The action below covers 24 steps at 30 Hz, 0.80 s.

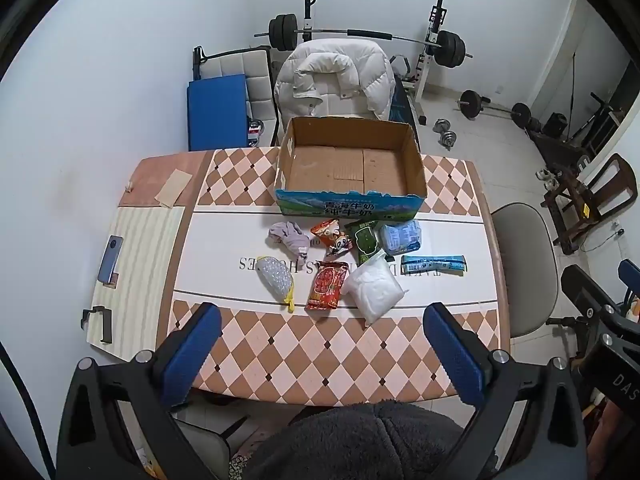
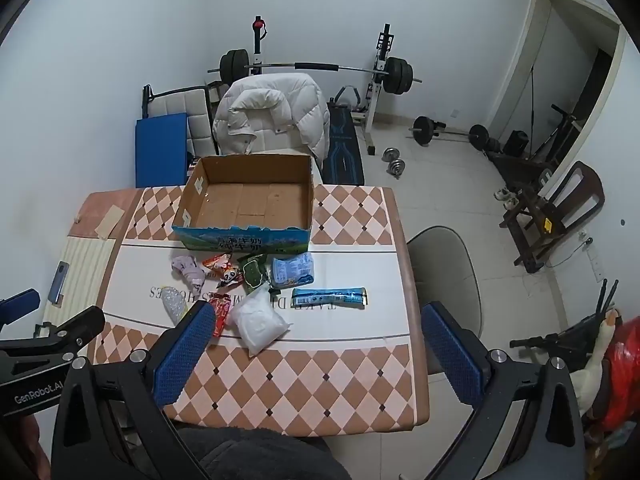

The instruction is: Organize soft objects

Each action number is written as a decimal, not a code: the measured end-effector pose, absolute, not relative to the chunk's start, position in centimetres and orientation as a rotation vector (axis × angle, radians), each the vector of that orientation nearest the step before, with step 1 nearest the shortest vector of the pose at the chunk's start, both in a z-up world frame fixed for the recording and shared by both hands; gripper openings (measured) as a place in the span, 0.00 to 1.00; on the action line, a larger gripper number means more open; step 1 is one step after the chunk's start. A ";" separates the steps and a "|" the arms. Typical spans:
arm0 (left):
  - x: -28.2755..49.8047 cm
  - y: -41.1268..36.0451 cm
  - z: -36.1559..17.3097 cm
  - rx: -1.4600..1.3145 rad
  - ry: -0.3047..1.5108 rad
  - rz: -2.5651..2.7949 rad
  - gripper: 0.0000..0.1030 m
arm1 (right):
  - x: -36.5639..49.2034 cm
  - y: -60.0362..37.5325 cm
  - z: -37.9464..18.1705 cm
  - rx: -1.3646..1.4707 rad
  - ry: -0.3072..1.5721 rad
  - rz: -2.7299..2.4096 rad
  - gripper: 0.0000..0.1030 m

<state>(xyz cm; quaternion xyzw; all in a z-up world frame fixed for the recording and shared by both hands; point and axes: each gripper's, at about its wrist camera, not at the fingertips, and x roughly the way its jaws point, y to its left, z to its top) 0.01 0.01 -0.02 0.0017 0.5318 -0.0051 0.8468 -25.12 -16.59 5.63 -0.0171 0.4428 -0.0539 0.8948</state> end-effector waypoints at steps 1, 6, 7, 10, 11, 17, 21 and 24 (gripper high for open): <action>0.0 0.0 0.0 0.006 1.122 -0.011 1.00 | -25.1 -16.7 5.6 -0.035 0.920 -0.111 1.00; 0.2 0.2 -0.2 0.011 1.125 -0.003 1.00 | -25.1 -16.3 5.6 -0.066 0.922 -0.134 1.00; 0.3 0.2 -0.3 0.010 1.127 -0.001 1.00 | -25.1 -16.1 6.1 -0.066 0.921 -0.133 1.00; 0.4 1.0 0.5 0.005 1.119 -0.003 1.00 | -25.2 -16.3 6.4 -0.065 0.918 -0.129 1.00; 0.5 1.1 0.6 0.005 1.119 -0.004 1.00 | -25.2 -16.1 6.6 -0.067 0.918 -0.128 1.00; 0.3 0.9 0.8 0.011 1.111 -0.010 1.00 | -25.2 -15.2 7.1 -0.082 0.916 -0.126 1.00; 0.4 1.6 0.6 0.018 1.106 -0.013 1.00 | -25.2 -15.2 7.1 -0.084 0.917 -0.129 1.00; 0.4 1.6 0.7 0.020 1.106 -0.015 1.00 | -25.3 -15.3 7.0 -0.082 0.916 -0.128 1.00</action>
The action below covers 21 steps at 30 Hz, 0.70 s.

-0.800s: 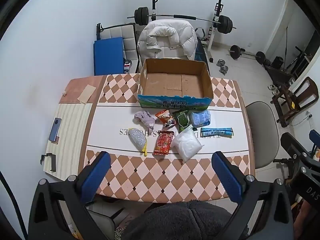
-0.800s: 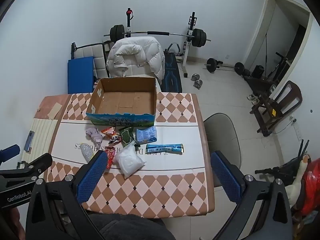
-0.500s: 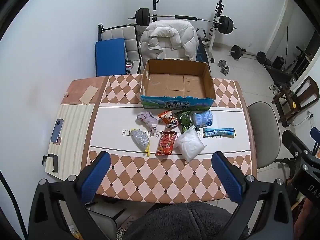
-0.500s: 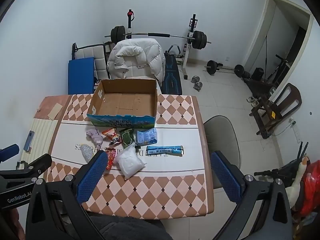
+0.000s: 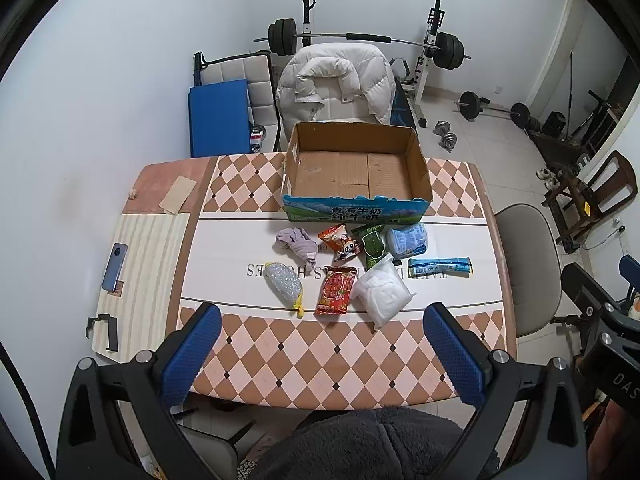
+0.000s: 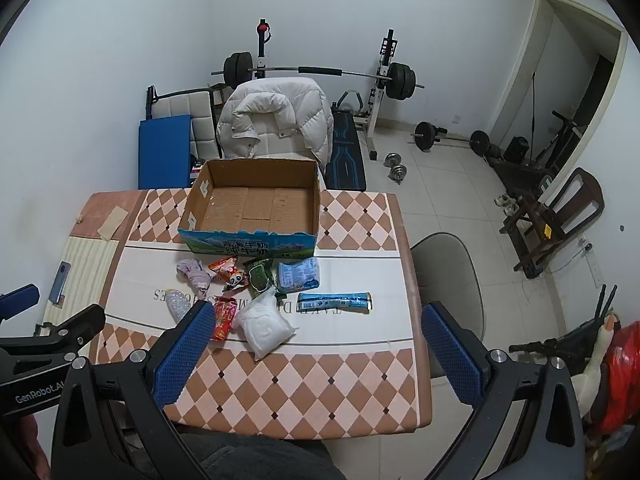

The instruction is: Organize soft objects

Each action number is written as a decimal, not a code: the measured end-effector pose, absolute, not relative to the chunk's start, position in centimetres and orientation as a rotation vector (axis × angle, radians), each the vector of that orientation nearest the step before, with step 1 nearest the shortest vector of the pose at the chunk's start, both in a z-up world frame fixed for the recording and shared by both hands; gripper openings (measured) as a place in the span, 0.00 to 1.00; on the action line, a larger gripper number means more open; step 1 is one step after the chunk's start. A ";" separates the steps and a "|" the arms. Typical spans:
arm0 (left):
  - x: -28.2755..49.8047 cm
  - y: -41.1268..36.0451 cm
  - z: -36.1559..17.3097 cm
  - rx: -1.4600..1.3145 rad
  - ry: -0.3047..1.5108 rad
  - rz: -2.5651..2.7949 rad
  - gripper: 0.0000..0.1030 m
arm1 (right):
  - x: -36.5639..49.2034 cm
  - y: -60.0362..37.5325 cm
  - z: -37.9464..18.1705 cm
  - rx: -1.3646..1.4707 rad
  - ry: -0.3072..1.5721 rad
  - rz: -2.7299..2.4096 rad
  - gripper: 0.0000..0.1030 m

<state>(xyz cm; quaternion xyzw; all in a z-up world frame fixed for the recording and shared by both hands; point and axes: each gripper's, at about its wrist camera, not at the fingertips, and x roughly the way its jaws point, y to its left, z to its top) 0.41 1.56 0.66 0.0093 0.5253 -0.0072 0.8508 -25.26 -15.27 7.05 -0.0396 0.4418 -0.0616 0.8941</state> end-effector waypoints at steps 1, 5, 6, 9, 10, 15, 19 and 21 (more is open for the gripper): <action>0.3 1.5 0.7 0.019 1.106 -0.014 1.00 | -25.3 -15.2 7.1 -0.083 0.914 -0.132 1.00; 0.4 1.4 0.7 0.019 1.106 -0.014 1.00 | -25.4 -14.9 7.4 -0.081 0.906 -0.142 1.00; 0.4 1.5 0.8 0.021 1.104 -0.015 1.00 | -25.4 -14.9 7.5 -0.084 0.906 -0.142 1.00; 0.5 1.4 0.9 0.022 1.102 -0.015 1.00 | -25.5 -15.0 7.5 -0.083 0.908 -0.141 1.00; 0.4 1.3 0.9 0.022 1.103 -0.016 1.00 | -25.5 -15.0 7.5 -0.084 0.907 -0.142 1.00; 0.5 1.3 1.0 0.020 1.102 -0.016 1.00 | -25.5 -15.0 7.4 -0.080 0.908 -0.145 1.00; 0.8 0.9 1.0 0.022 1.095 -0.019 1.00 | -25.6 -15.1 7.4 -0.081 0.905 -0.147 1.00; 0.9 0.8 1.0 0.021 1.090 -0.022 1.00 | -25.5 -15.1 7.3 -0.083 0.903 -0.149 1.00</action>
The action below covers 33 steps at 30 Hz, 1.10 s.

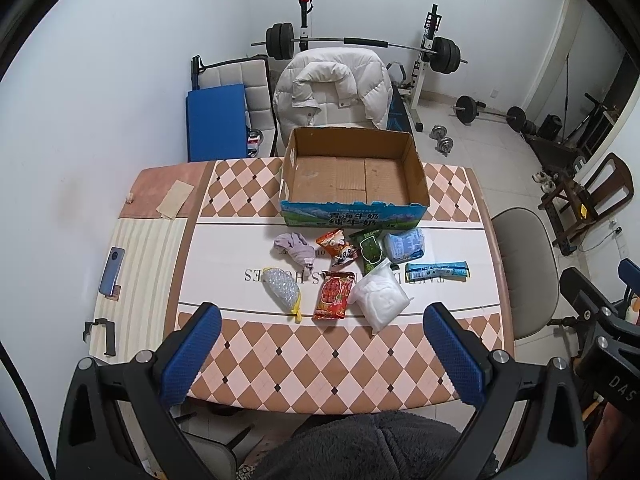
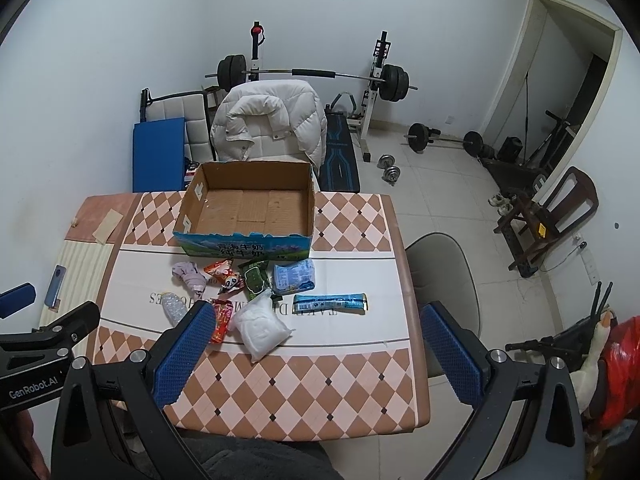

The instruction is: Organize soft objects

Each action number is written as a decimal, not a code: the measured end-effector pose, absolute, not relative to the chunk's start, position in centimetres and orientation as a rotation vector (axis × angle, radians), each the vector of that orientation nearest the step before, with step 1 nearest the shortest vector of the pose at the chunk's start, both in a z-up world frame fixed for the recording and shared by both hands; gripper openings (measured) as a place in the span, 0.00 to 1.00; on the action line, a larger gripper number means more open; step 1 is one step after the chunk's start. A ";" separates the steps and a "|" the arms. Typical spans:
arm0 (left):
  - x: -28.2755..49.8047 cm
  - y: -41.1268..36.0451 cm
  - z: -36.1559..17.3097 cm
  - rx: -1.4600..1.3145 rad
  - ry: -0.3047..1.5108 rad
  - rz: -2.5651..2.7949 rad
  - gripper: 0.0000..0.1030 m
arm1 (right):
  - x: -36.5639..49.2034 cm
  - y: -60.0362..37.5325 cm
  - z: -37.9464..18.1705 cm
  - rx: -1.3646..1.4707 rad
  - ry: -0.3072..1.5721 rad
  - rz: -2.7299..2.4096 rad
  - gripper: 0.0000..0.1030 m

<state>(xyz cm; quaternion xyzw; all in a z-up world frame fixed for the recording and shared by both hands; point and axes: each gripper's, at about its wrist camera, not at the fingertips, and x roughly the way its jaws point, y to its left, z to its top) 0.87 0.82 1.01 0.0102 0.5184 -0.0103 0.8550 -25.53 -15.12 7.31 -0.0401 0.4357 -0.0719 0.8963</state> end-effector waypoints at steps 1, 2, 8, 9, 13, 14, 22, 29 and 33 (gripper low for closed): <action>0.9 0.8 1.0 0.020 1.088 -0.022 1.00 | -25.5 -15.2 7.3 -0.080 0.903 -0.148 1.00; 1.0 0.7 1.0 0.019 1.086 -0.022 1.00 | -25.5 -15.2 7.4 -0.078 0.903 -0.146 1.00; 0.8 0.8 1.1 0.015 1.075 -0.021 1.00 | -25.5 -15.1 7.6 -0.082 0.900 -0.148 1.00; 0.9 0.7 1.0 0.014 1.075 -0.021 1.00 | -25.5 -15.2 7.6 -0.081 0.899 -0.148 1.00; 0.9 0.9 1.1 0.015 1.074 -0.022 1.00 | -25.5 -15.2 7.7 -0.081 0.900 -0.148 1.00; 1.0 0.9 1.2 0.015 1.072 -0.021 1.00 | -25.5 -15.2 7.7 -0.080 0.899 -0.148 1.00; 0.9 1.2 1.8 0.010 1.064 -0.020 1.00 | -25.4 -15.1 7.9 -0.078 0.898 -0.148 1.00; 1.0 1.2 1.8 0.008 1.063 -0.019 1.00 | -25.3 -15.1 8.1 -0.077 0.897 -0.148 1.00; 1.0 1.3 1.9 0.008 1.063 -0.021 1.00 | -25.3 -15.1 8.1 -0.080 0.894 -0.147 1.00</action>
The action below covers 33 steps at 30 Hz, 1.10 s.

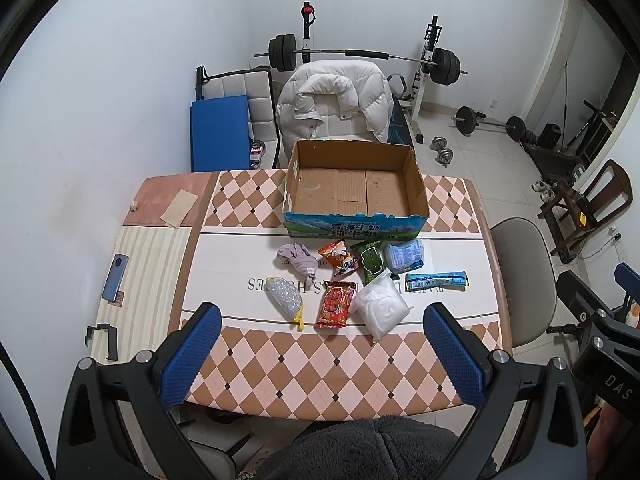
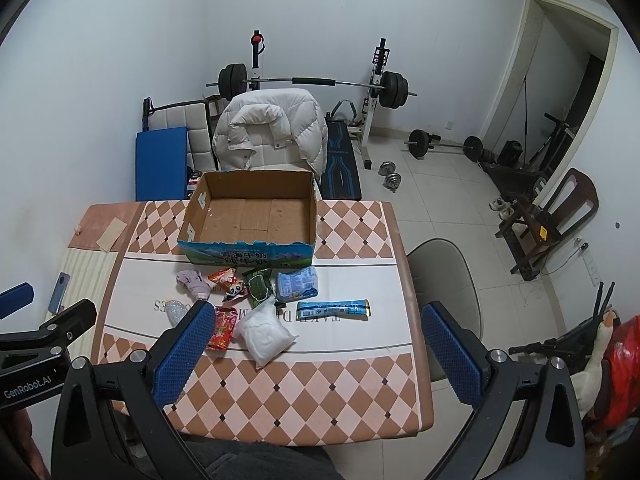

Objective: Organize soft objects
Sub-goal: 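Grasp the red snack bag with the left gripper while the right gripper grasps the white plastic bag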

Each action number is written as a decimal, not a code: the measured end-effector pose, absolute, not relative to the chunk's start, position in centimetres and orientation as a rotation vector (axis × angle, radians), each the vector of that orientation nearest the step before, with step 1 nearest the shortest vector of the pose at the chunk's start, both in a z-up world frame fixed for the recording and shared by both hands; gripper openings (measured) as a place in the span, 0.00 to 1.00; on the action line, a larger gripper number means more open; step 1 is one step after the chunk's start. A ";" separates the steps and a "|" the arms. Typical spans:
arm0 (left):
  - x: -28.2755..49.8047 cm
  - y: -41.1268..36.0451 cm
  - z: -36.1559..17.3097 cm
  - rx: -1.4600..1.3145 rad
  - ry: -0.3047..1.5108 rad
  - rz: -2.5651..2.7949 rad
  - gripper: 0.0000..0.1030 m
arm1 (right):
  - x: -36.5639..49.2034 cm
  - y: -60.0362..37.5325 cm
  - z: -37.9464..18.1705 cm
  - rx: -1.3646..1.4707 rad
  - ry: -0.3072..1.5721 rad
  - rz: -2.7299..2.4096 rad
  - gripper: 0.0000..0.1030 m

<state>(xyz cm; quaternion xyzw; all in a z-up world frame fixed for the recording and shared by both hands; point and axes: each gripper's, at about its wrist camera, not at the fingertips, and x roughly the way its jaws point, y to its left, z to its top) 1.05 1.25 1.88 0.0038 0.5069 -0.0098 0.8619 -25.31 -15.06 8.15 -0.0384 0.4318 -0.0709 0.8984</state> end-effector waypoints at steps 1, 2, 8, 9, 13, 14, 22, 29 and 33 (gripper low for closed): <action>1.0 1.3 1.9 0.008 1.063 -0.021 1.00 | -25.4 -15.1 8.1 -0.078 0.895 -0.147 1.00; 1.0 1.3 1.8 0.008 1.062 -0.019 1.00 | -25.4 -15.1 8.1 -0.078 0.895 -0.147 1.00; 1.1 1.4 2.1 0.006 1.060 -0.019 1.00 | -25.5 -15.1 8.0 -0.076 0.892 -0.147 1.00; 1.1 1.4 2.1 0.006 1.060 -0.019 1.00 | -25.6 -15.1 8.0 -0.077 0.893 -0.146 1.00; 1.0 1.4 2.0 0.007 1.059 -0.018 1.00 | -25.2 -15.0 8.3 -0.071 0.894 -0.141 1.00; 0.9 1.4 1.9 0.007 1.058 -0.018 1.00 | -24.9 -14.9 8.2 -0.068 0.897 -0.138 1.00; 6.0 3.7 -3.6 0.027 1.163 0.065 1.00 | -19.7 -14.6 3.2 -0.076 0.968 -0.113 1.00; 10.7 6.0 -17.0 0.084 1.363 0.154 1.00 | -8.9 -13.7 -13.5 -0.146 1.253 0.009 1.00; 11.0 6.2 -22.5 0.131 1.429 0.170 1.00 | -5.0 -11.5 -24.1 -0.281 1.365 0.072 1.00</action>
